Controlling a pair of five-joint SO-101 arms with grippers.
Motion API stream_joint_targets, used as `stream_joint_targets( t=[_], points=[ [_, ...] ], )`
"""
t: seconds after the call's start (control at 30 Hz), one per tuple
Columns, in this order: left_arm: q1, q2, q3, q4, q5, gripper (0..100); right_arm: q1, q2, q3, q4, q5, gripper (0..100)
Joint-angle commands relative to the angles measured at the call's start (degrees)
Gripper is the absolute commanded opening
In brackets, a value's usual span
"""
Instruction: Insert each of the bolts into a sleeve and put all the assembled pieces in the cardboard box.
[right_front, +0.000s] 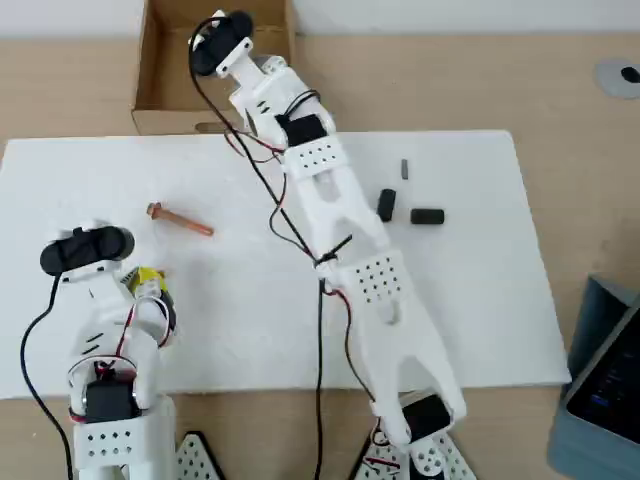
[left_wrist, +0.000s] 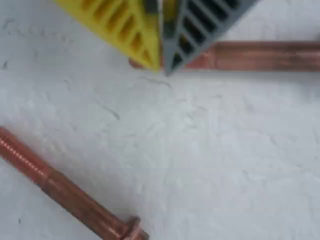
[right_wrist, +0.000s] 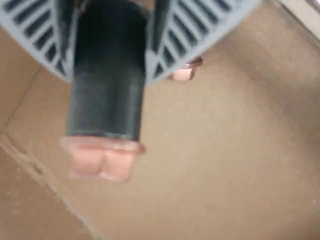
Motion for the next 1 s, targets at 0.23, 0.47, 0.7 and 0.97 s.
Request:
stream_joint_targets(
  t=[0.23,0.47,0.7,0.97],
  points=[
    [-0.26,-0.48,0.79,0.18,-0.35,0,-0.84,-1.01,-4.35,1.67,0.26,15.3],
    [-0.26,-0.48,0.79,0.18,-0.35,0,-0.57,-1.71,-7.52,4.22,0.26,15.2],
    [-0.18,-0.48,0.79,0.18,-0.44,0,-0.4,-1.8,-19.12,18.73,0.26,15.2],
    [-0.18,-0.48,0.79,0.18,-0.44,0,2.51,-3.21,-26.15,28.4,0.44,15.2]
  ],
)
